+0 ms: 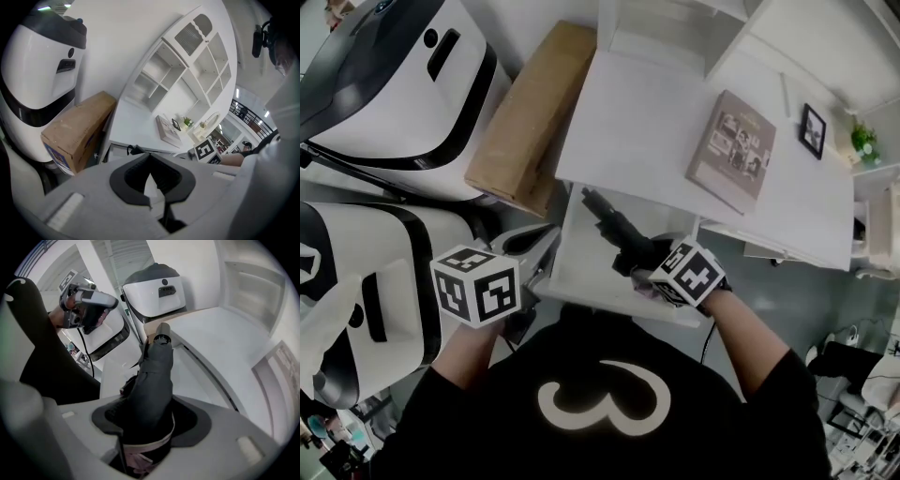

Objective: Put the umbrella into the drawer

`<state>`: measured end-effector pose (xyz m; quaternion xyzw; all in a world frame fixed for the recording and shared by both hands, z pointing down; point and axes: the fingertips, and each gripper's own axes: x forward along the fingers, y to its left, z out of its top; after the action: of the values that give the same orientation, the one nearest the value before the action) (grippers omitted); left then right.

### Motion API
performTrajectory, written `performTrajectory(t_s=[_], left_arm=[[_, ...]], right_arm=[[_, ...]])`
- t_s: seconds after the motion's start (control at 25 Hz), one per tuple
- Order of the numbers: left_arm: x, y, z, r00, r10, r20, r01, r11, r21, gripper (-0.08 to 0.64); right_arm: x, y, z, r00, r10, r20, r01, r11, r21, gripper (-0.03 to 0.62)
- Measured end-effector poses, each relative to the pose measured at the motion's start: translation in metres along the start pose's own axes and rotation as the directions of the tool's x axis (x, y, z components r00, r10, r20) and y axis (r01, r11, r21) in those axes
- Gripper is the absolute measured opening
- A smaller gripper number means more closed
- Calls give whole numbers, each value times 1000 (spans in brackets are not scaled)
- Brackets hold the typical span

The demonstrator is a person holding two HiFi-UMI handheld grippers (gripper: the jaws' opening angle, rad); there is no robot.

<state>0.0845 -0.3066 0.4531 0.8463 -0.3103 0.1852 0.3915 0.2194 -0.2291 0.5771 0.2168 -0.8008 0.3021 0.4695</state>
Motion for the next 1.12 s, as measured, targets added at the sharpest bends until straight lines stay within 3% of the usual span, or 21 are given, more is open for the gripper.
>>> performTrajectory(t_s=[0.24,0.76,0.88,1.04,1.12], left_arm=[[11,5,-12,999,53,3,-52,998,-44,8],[15,28,-43,989,150,15,-147,983,-107,8],[18,32,-45,987,160,27,-156,980,-120,8],[22,31,-45,988,151,40,-145,982,-120,8],[24,31,-43,988,151,42,-146,983,-108,8]], right_arm=[[43,-21,-23,997,30,-71,-29,999,20,249],[136,-68,-58,985,-17,-171,29,998,64,249],[148,-60,-61,986,28,-166,-13,996,91,249],[153,-76,-56,988,-78,-135,78,997,2,250],[156,-79,-56,987,-109,-121,110,994,0,257]])
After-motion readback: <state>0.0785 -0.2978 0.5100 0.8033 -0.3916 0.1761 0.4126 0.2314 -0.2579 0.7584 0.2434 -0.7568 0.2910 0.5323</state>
